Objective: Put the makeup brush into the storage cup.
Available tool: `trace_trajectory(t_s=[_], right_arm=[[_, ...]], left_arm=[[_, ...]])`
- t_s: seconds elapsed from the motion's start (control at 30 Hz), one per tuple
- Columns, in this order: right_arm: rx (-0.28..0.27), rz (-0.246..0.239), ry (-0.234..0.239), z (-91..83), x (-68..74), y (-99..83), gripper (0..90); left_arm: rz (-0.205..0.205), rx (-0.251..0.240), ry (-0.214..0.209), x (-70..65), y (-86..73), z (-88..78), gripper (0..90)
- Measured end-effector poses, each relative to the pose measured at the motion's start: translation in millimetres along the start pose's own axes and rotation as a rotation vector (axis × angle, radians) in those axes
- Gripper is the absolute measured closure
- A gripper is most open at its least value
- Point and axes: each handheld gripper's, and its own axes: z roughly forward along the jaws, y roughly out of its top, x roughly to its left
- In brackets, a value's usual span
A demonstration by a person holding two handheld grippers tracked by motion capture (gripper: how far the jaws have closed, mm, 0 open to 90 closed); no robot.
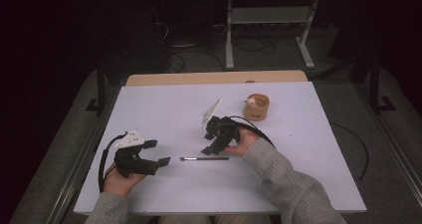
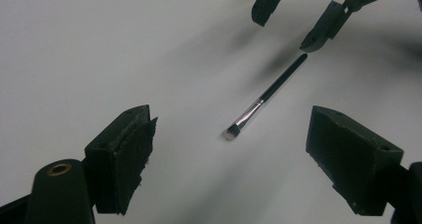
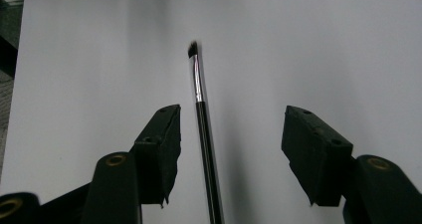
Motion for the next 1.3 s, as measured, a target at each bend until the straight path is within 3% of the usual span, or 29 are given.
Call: trace_trajectory(t_s=[0.5,1.3], right_arm=[[0.048,0.0,0.056,25.4,3.4,-2.8,50.5],[0.083,-0.051,0.047,42.7,9.1,-0.9,68.4]], left_arm=[[-0.006,0.0,-0.004,-1.3,0.2,-0.2,18.6],[0.007,0.007,-0.008,-1.7,1.1,1.4,18.9]])
